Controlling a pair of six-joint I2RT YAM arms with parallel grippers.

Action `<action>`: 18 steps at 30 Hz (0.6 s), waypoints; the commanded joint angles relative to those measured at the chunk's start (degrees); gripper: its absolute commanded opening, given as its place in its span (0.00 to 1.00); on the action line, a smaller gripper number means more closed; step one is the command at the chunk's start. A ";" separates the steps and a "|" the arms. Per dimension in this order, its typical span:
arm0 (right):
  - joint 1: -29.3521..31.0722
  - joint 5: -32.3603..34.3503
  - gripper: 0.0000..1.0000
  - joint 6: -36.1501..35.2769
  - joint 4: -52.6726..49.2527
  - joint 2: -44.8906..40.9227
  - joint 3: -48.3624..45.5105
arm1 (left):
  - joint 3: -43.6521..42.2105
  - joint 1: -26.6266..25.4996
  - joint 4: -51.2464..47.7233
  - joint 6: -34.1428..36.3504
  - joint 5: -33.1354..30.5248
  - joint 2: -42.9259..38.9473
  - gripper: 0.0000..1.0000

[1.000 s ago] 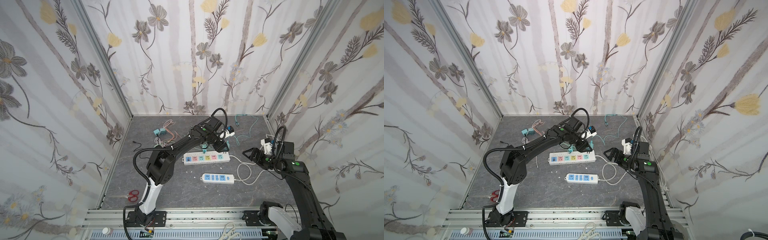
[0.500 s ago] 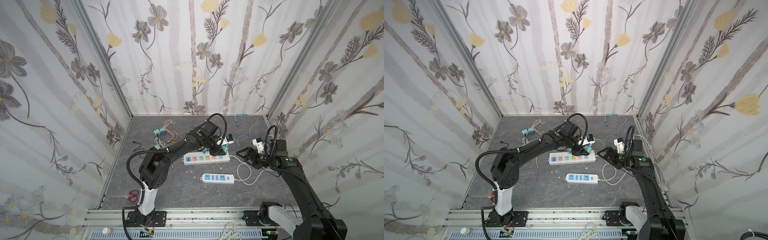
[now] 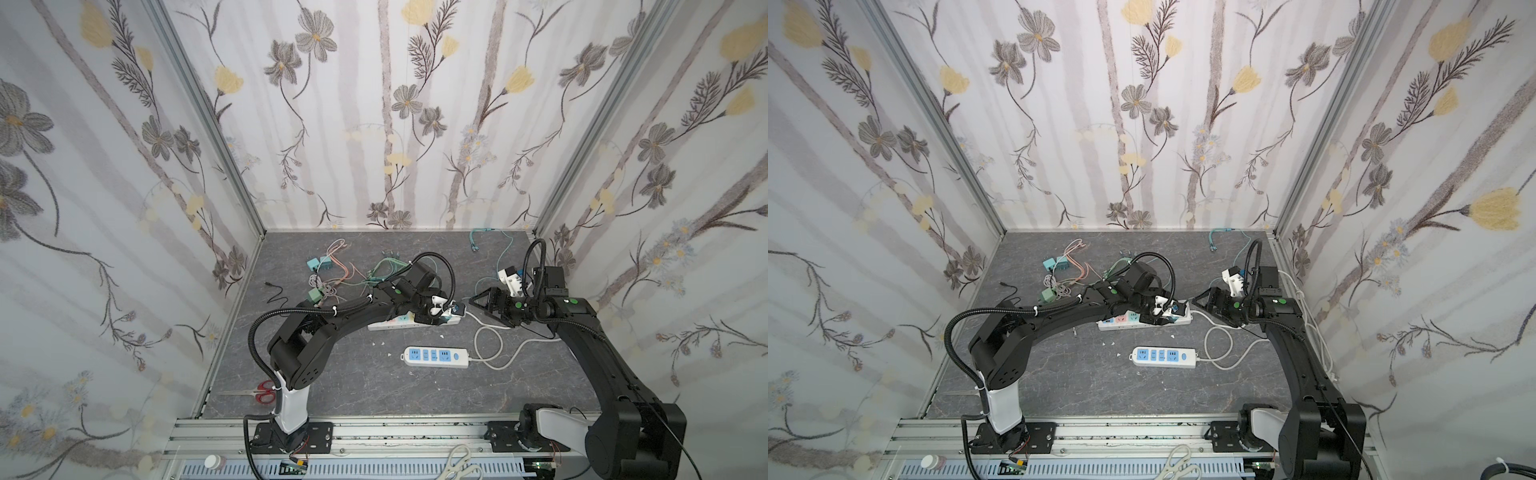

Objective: Insert the plug

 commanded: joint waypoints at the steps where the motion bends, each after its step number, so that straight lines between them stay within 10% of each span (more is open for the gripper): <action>1: 0.24 -0.87 0.85 -5.46 -1.68 2.20 2.80 | -0.87 -0.48 4.15 5.94 -1.39 -1.31 0.00; 18: 5.88 -2.99 0.54 -10.61 -1.92 12.16 5.99 | -1.28 -1.94 5.72 8.87 -2.12 -1.11 0.00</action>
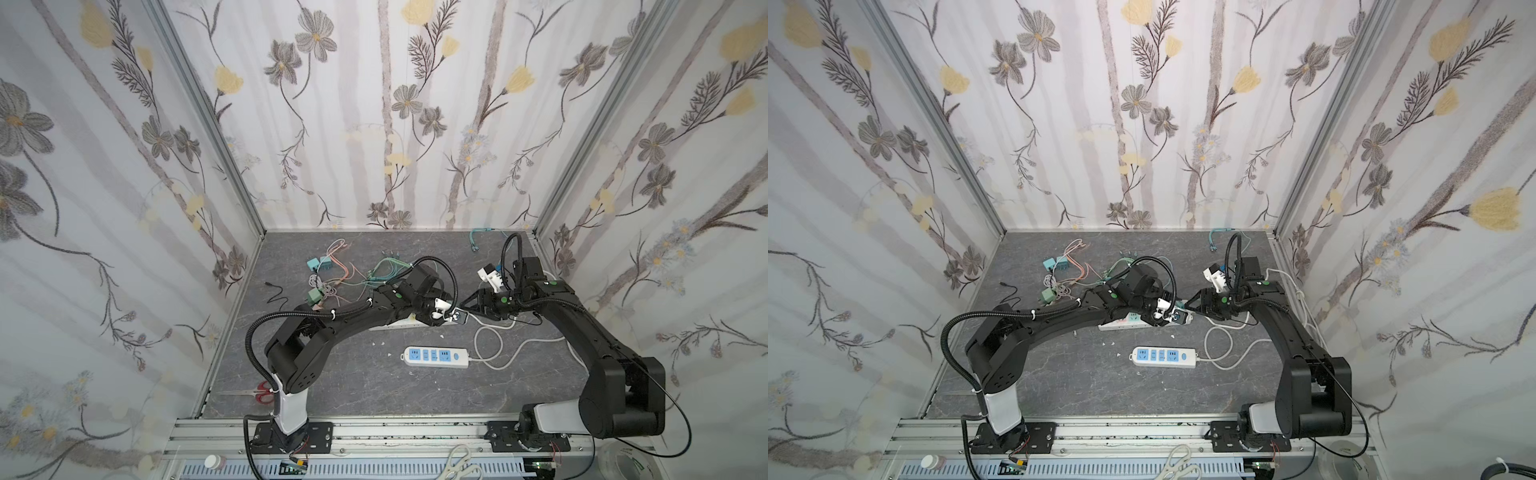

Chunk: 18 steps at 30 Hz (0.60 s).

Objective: Insert the plug

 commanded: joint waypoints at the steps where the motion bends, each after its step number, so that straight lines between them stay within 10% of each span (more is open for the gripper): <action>1: 1.31 -0.64 0.53 -1.80 1.52 1.26 0.76 | -0.27 -0.16 2.17 0.72 0.96 -0.20 0.00; 18: 7.34 5.65 0.24 -5.68 -0.97 8.95 7.33 | -1.13 -0.58 3.05 0.76 1.55 -0.53 0.00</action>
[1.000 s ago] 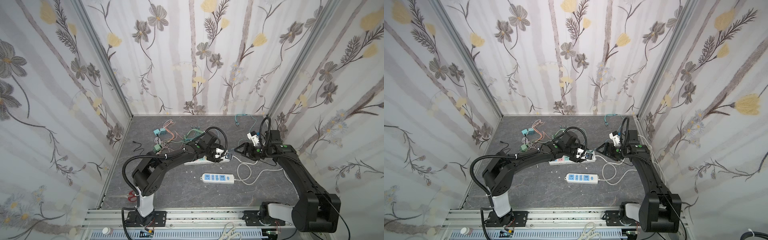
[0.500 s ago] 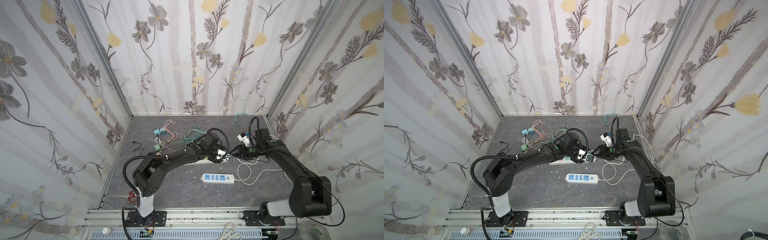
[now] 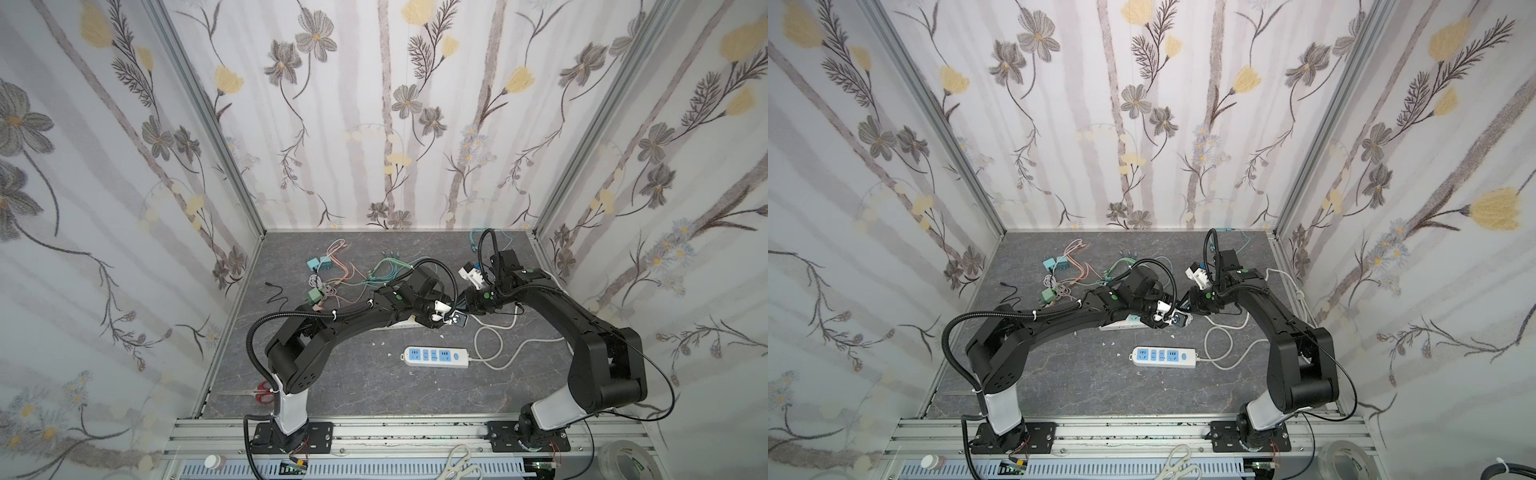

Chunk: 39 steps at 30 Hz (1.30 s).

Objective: Insert the plug

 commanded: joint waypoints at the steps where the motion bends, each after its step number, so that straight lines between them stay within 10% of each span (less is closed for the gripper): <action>1: 0.47 0.13 0.24 -1.45 1.00 0.52 0.55 | -0.37 -0.12 3.28 0.21 1.82 -0.73 0.00; 5: 1.12 -0.96 0.11 -2.80 0.53 0.83 0.31 | -0.93 -0.10 4.26 -0.97 0.48 -1.13 0.02; 8: 0.99 1.83 0.00 -2.73 1.79 -0.79 -0.30 | 0.37 -0.02 4.04 -5.27 -3.34 -1.08 0.38; 11: 0.82 5.09 0.00 -2.55 3.23 -2.29 -0.37 | 0.15 0.85 4.22 -11.49 -5.92 -1.89 1.00; 21: 0.77 15.56 0.00 -0.46 13.90 -8.23 -2.60 | -6.99 2.87 12.20 -34.12 -22.83 -5.40 1.00; 25: 0.77 19.49 0.00 2.32 15.86 -8.94 -3.26 | 2.26 5.88 -3.16 -47.14 -23.19 -2.29 1.00; 39: 0.78 22.31 0.00 4.88 17.26 -11.60 -5.69 | 15.06 6.64 -19.92 -49.61 -28.76 10.61 0.84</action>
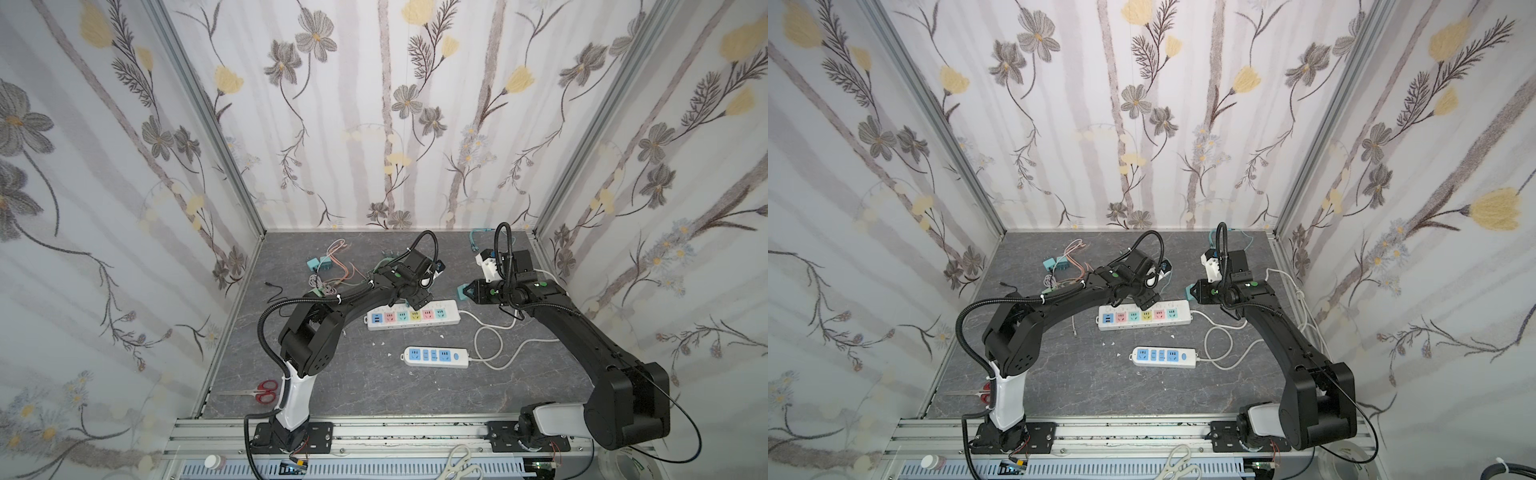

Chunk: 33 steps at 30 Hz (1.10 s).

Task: Insert the plug
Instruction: 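Hold the teal plug in the right gripper above the power strip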

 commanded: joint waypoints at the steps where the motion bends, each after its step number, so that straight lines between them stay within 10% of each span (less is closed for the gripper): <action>1: 0.05 0.13 0.00 0.05 2.80 -0.34 -0.24 | 1.53 0.61 -3.08 -1.58 -5.55 2.27 0.82; 14: 0.99 -8.11 0.00 -17.52 4.79 4.34 0.83 | -4.41 9.35 2.80 -8.57 -15.43 -2.87 0.15; 26: 2.59 -12.25 0.00 -49.76 -5.94 14.64 9.89 | -14.93 21.40 1.31 -19.26 -19.48 -13.18 0.18; 33: 4.89 -11.01 0.00 -61.47 -17.78 22.06 18.49 | -15.84 22.45 -4.92 -24.62 -13.49 -22.21 0.53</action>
